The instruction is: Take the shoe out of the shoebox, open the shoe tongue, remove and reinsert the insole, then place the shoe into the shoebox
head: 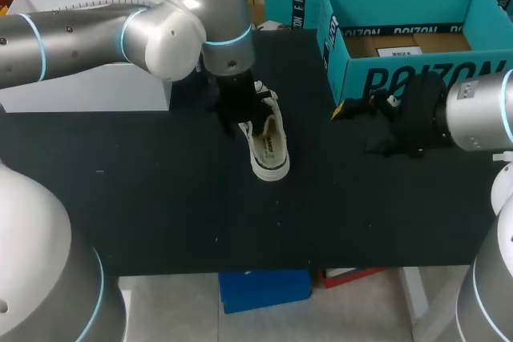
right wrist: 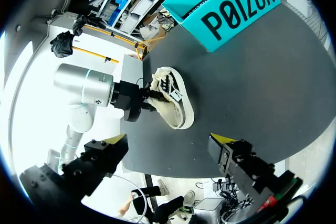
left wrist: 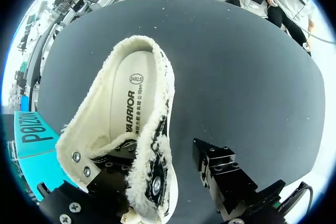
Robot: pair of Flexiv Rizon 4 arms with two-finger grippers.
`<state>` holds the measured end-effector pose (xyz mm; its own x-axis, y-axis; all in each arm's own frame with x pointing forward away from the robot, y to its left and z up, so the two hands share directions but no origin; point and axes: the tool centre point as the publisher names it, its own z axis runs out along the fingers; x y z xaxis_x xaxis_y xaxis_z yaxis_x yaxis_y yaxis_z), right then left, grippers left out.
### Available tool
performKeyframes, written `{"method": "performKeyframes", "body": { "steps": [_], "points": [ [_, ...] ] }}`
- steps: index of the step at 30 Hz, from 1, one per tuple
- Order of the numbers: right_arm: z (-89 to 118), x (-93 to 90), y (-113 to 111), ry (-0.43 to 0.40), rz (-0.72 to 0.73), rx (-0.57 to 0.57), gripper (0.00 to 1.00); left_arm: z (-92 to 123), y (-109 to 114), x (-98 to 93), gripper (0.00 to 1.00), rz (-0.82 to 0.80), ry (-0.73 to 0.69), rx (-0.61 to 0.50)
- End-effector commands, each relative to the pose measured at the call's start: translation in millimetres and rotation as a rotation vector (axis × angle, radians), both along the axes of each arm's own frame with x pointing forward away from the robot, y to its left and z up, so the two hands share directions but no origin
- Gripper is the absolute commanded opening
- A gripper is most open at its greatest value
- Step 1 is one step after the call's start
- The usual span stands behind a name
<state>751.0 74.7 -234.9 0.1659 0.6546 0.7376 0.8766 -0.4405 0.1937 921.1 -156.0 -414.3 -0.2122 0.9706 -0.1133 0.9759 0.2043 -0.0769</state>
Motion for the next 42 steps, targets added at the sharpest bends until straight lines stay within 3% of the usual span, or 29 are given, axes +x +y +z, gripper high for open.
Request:
{"method": "performKeyframes", "body": {
  "steps": [1,6,8,9,10,21,30,36,42],
  "points": [
    [-0.4,0.9,2.6,0.001,-0.003,-0.004,1.0,-7.1,-4.1,4.2,0.51,-0.004,-0.001,0.01],
    [-0.4,0.9,2.6,0.001,-0.003,-0.004,1.0,-10.9,-7.6,4.4,0.52,-0.007,-0.004,0.014],
    [-0.4,0.9,2.6,0.001,-0.003,-0.004,1.0,-12.5,-9.0,4.5,0.45,-0.01,-0.005,0.016],
    [-0.4,0.9,2.6,0.001,-0.003,-0.004,1.0,-13.5,-9.7,4.6,0.27,-0.011,-0.006,0.016],
    [-0.4,0.9,2.6,0.001,-0.003,-0.004,1.0,-14.8,-10.2,5.1,0.0,-0.013,-0.009,0.017],
    [-0.4,0.9,2.6,0.001,-0.003,-0.004,1.0,-12.7,-9.5,3.9,0.0,-0.032,-0.027,0.012],
    [-0.4,0.9,2.6,0.001,-0.003,-0.004,1.0,5.3,-6.4,1.8,0.0,-0.066,-0.057,0.018],
    [-0.4,0.9,2.6,0.001,-0.003,-0.004,1.0,43.9,-7.7,4.5,0.0,-0.123,-0.051,0.012],
    [-0.4,0.9,2.6,0.001,-0.003,-0.004,1.0,101.8,-3.5,9.6,0.0,-0.133,-0.09,-0.007]
  ]
}}
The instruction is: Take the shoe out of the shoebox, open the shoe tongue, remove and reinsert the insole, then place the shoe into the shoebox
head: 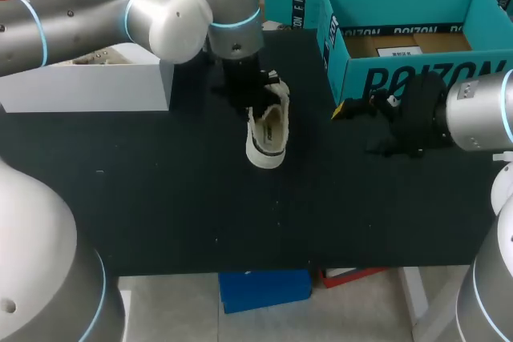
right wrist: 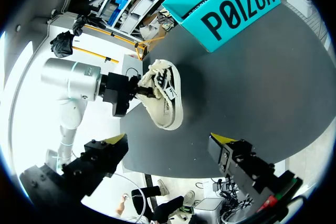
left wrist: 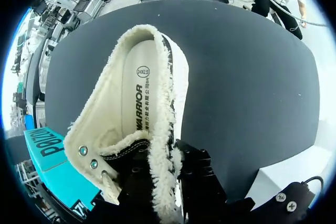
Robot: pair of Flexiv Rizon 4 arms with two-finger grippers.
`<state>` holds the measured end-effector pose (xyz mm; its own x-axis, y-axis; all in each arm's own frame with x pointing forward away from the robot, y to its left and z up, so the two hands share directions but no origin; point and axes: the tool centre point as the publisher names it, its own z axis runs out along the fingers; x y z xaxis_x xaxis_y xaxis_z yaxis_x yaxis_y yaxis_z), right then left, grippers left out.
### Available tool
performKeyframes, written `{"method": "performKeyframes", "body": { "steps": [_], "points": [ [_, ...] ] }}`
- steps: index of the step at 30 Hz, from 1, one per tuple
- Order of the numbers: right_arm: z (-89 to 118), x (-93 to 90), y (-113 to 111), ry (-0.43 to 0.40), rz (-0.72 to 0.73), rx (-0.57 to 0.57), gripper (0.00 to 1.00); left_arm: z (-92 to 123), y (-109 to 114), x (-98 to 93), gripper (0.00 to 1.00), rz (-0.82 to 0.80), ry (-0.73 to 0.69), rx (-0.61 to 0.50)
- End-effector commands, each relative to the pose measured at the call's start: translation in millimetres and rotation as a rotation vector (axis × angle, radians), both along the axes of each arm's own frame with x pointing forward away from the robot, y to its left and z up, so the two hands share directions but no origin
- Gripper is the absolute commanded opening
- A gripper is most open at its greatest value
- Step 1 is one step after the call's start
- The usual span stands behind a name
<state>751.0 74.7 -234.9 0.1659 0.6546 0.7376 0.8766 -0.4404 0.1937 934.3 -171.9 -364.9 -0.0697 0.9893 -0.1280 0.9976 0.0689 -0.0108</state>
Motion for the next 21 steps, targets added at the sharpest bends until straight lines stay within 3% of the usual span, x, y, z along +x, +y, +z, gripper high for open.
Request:
{"method": "performKeyframes", "body": {
  "steps": [1,9,14,21],
  "points": [
    [-0.4,0.9,2.6,0.001,-0.003,-0.004,1.0,63.0,13.9,-1.7,0.0,0.009,-0.04,-0.006],
    [-0.4,0.9,2.6,0.001,-0.003,-0.004,1.0,145.6,18.9,18.5,0.0,-0.021,-0.148,0.015],
    [-0.4,0.9,2.6,0.001,-0.003,-0.004,1.0,182.9,21.7,44.5,0.0,-0.021,-0.179,-0.017],
    [-0.4,0.9,2.6,0.001,-0.003,-0.004,1.0,231.8,33.3,66.1,0.0,0.163,-0.167,-0.096]
  ]
}}
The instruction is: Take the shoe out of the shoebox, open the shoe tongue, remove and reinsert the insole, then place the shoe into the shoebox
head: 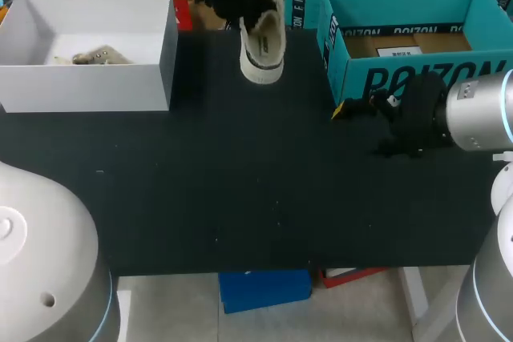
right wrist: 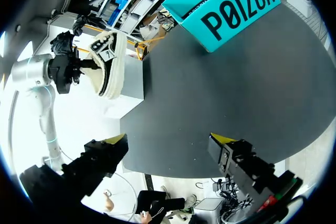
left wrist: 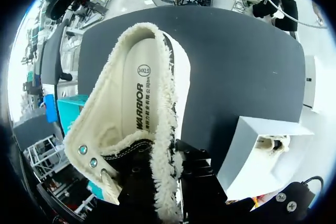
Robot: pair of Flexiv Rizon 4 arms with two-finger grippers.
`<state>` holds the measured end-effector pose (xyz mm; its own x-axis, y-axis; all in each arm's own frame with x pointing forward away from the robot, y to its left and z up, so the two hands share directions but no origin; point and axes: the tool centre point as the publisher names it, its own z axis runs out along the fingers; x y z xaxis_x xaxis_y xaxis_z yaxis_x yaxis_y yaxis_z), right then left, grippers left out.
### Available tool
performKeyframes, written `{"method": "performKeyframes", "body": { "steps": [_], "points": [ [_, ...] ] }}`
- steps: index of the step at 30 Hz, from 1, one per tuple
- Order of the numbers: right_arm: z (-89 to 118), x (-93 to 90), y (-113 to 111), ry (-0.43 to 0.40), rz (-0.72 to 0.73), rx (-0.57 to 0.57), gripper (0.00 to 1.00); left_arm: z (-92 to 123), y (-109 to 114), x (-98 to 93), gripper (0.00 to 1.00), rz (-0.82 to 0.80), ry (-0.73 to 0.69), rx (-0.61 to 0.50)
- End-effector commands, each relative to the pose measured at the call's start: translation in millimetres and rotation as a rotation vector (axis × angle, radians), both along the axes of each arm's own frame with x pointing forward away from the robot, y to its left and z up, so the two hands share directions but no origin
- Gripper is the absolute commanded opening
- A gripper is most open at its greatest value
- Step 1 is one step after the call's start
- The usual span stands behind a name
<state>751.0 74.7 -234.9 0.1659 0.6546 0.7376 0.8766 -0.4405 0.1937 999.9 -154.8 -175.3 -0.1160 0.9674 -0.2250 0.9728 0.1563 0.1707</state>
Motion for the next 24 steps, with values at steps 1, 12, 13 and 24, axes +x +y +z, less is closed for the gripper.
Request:
{"method": "performKeyframes", "body": {
  "steps": [1,12,13,24],
  "points": [
    [-0.4,0.9,2.6,0.001,-0.003,-0.004,1.0,45.1,21.6,1.9,0.0,0.125,0.035,-0.03],
    [-0.4,0.9,2.6,0.001,-0.003,-0.004,1.0,57.1,110.4,10.6,0.0,0.579,0.092,-0.149],
    [-0.4,0.9,2.6,0.001,-0.003,-0.004,1.0,55.2,119.6,11.5,0.0,0.602,0.102,-0.154],
    [-0.4,0.9,2.6,0.001,-0.003,-0.004,1.0,19.9,223.3,8.9,0.0,0.889,0.14,-0.17]
  ]
}}
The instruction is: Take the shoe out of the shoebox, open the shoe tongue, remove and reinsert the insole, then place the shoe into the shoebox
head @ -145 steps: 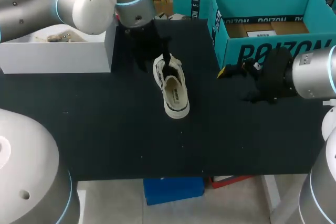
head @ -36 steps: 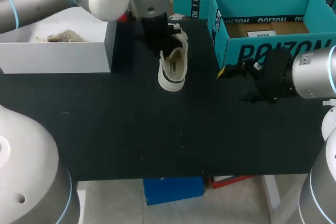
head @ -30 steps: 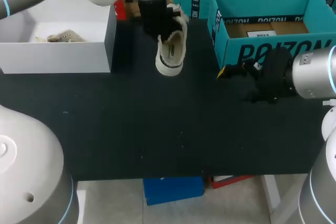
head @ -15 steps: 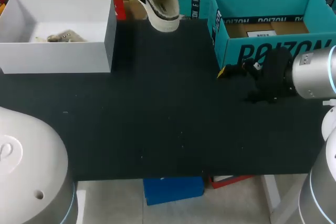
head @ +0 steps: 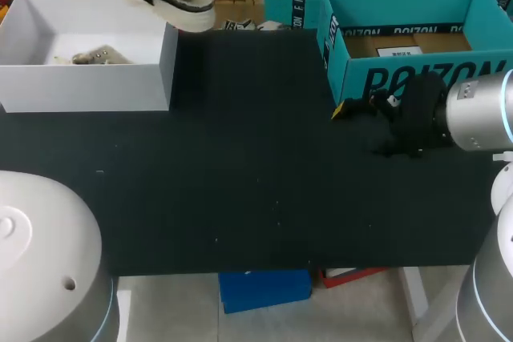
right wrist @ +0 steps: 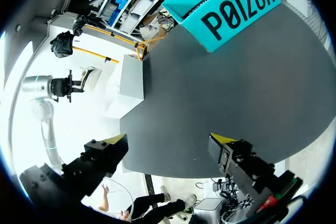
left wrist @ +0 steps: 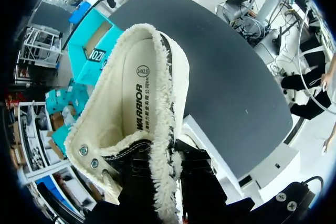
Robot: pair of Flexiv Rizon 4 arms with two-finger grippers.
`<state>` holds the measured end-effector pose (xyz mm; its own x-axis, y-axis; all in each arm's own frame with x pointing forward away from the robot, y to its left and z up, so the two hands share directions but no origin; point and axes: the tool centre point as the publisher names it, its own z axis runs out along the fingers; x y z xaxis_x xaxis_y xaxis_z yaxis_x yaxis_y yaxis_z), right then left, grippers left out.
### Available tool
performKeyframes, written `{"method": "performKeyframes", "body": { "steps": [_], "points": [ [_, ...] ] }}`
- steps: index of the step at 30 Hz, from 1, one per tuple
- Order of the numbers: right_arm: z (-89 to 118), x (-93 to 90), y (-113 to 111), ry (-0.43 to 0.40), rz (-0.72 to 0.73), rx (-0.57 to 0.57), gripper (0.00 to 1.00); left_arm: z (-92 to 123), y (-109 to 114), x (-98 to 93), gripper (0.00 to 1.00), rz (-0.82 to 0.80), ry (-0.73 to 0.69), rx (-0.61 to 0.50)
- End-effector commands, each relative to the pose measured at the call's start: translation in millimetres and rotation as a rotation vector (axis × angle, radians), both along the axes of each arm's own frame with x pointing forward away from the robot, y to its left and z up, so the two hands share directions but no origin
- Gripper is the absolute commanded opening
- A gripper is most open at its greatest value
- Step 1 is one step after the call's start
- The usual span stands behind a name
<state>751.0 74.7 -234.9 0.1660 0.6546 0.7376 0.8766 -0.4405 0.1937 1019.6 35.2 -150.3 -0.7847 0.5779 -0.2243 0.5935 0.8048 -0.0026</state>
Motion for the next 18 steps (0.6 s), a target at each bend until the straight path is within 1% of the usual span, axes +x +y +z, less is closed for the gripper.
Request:
{"method": "performKeyframes", "body": {
  "steps": [1,3,5,12,15,18],
  "points": [
    [-0.4,0.9,2.6,0.001,-0.003,-0.004,1.0,-5.7,40.6,-9.9,0.0,0.136,-0.033,-0.059],
    [-0.4,0.9,2.6,0.001,-0.003,-0.004,1.0,-6.5,51.2,-8.0,0.0,0.161,-0.036,-0.059],
    [-0.4,0.9,2.6,0.001,-0.003,-0.004,1.0,-9.8,66.7,-5.5,0.0,0.195,-0.035,-0.061],
    [-0.4,0.9,2.6,0.001,-0.003,-0.004,1.0,-22.1,104.3,0.1,0.0,0.257,-0.022,-0.06],
    [-0.4,0.9,2.6,0.001,-0.003,-0.004,1.0,-24.5,117.0,3.7,0.0,0.275,-0.021,-0.062],
    [-0.4,0.9,2.6,0.001,-0.003,-0.004,1.0,-21.5,123.3,7.3,0.0,0.277,-0.008,-0.065]
  ]
}}
